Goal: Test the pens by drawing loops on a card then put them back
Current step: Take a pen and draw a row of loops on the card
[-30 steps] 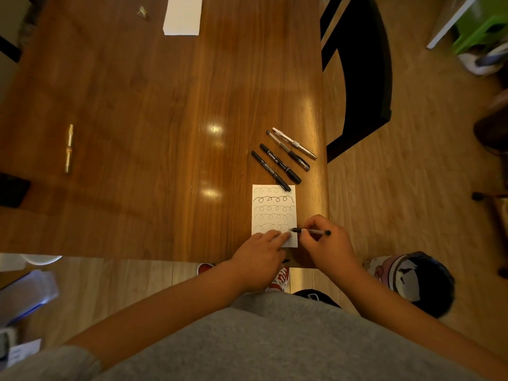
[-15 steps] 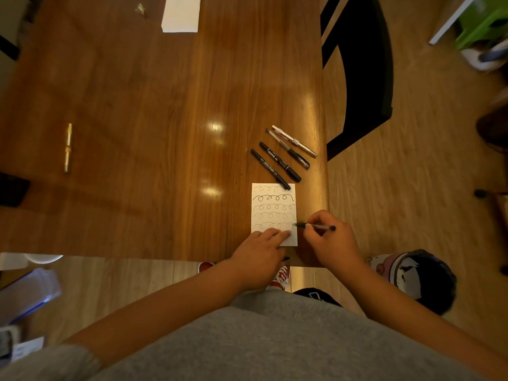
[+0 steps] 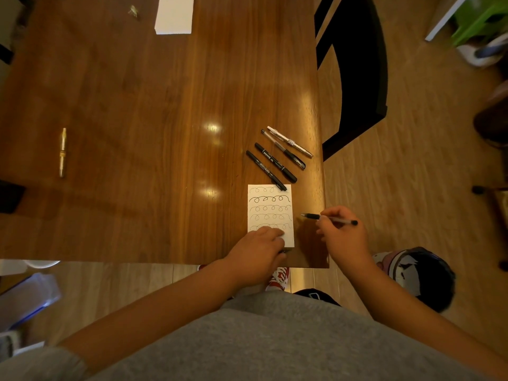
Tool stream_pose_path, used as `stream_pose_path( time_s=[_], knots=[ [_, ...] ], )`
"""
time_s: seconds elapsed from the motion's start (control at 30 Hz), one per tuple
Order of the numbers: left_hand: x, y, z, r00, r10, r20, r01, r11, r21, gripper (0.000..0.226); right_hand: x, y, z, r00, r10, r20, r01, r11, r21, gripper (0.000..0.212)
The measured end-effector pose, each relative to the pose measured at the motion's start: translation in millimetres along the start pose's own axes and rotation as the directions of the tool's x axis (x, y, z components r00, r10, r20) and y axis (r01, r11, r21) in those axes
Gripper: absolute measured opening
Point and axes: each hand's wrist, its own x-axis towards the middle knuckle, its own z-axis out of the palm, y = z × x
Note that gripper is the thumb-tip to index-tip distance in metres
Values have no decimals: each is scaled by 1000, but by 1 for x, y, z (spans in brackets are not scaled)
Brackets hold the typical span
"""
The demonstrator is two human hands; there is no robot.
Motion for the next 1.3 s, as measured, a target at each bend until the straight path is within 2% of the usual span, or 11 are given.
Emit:
stream_pose_path(
  time_s=[0.07,0.17,0.33,0.53,0.83,0.93,1.0,1.1,1.3],
  knots=[
    [1,2,-6,995,-86,-59,80,992,-99,29,2,-6,-5,997,52,60,-56,997,58,13],
    [3,7,-12,976,-212,-54,195,955,-224,25,2,-13,-12,984,87,157,-105,988,115,15],
    [6,12,-22,956,-286,-58,245,895,-372,21,3,-26,-17,969,56,239,-100,980,175,19],
    [11,11,-32,940,-334,-67,279,868,-411,16,9,-39,-18,969,42,243,-86,981,172,21],
    [11,17,-52,950,-283,-132,231,920,-316,22,15,-53,-6,936,26,350,-63,994,94,22],
    [10,17,-59,948,-296,-120,226,886,-405,17,16,-58,0,945,2,327,-52,988,146,16],
    [9,18,-64,935,-338,-108,225,800,-557,9,18,-62,5,946,-15,324,-38,987,158,16],
    [14,23,-75,919,-392,-39,213,578,-788,13,26,-68,8,940,-29,340,-35,983,180,21],
    [21,17,-95,897,-430,101,176,139,-974,23,48,-87,18,904,-34,426,-84,963,255,28]
  ],
)
